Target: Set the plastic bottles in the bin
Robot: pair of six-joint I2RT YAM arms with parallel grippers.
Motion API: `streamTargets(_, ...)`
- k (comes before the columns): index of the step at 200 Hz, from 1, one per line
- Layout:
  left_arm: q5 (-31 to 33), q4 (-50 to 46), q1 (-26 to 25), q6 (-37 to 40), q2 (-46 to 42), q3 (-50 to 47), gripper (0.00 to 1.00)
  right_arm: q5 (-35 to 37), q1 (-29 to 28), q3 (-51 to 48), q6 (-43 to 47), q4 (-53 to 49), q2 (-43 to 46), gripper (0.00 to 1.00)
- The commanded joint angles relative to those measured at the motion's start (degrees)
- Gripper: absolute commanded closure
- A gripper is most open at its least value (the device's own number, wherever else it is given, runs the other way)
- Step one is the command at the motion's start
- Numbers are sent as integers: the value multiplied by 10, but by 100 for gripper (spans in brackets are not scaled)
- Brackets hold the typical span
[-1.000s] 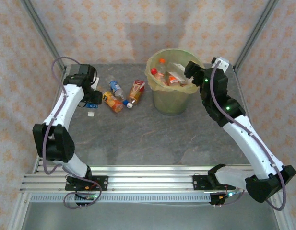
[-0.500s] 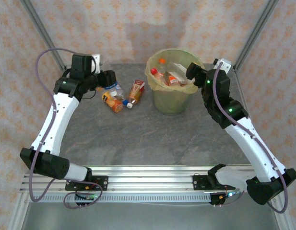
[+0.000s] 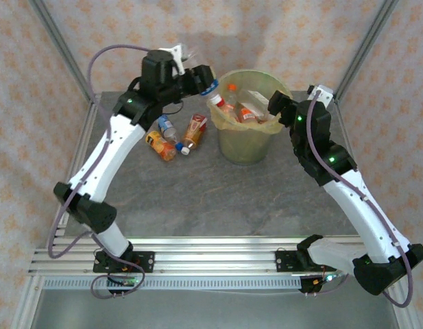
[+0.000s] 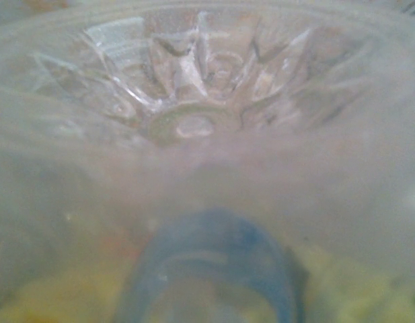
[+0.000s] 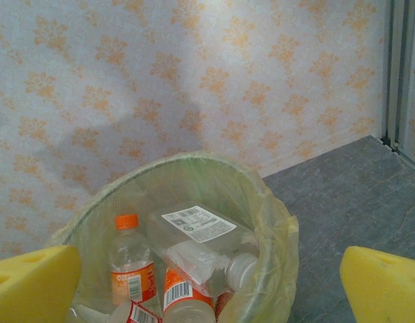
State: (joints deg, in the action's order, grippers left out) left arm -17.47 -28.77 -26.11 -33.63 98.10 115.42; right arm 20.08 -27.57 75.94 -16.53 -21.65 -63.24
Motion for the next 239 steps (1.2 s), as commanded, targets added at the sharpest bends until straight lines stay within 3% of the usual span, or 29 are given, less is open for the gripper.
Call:
streamTargets(1,41,12,-24,-15,47,67,52,25,0,-7,-6,-16,13,1)
streamTargets(73,95,-94,-81,-10,264,338,51,49,0,-18,-16,-39,38,1)
streamTargets(205,163,-124,-90,-23,335,334,48,81,0,-42,-27,-87,73,1)
streamTargets(239,182,-129,-90,-25,333,324,43,93,0,-58,-46,-98,82,1)
